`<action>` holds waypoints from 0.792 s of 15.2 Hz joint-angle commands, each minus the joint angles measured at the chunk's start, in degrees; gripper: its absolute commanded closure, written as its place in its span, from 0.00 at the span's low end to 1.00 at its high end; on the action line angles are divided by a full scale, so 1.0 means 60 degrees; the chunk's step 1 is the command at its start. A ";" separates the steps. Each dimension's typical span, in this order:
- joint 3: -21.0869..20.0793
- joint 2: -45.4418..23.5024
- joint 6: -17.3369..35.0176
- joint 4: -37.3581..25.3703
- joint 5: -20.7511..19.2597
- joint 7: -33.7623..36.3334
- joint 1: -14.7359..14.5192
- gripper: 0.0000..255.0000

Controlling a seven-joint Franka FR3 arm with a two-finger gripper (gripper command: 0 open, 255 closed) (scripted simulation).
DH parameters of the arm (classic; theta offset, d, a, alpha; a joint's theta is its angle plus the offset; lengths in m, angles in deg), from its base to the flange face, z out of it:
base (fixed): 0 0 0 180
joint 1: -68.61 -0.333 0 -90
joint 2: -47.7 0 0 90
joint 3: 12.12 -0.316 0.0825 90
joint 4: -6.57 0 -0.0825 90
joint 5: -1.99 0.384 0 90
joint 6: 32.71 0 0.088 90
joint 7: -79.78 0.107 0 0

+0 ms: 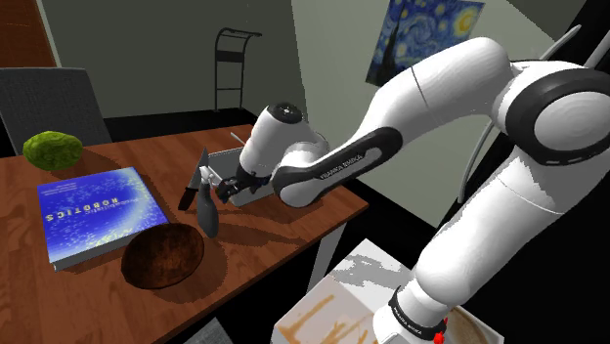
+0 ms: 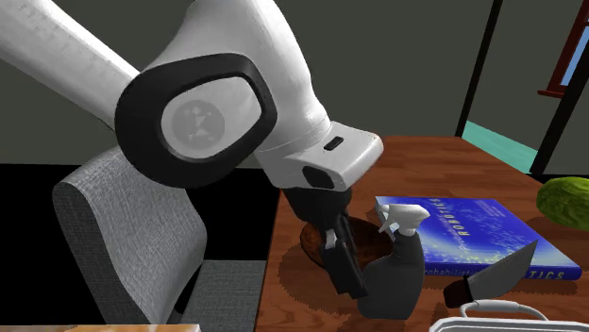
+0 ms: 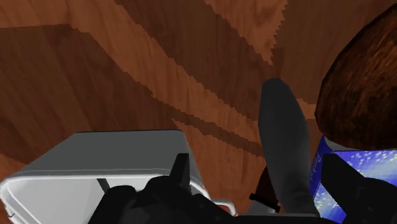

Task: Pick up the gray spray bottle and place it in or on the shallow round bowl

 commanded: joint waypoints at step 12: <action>0.0247 -0.3515 0.0430 -0.2562 -0.6641 0.5521 -0.0355 0.00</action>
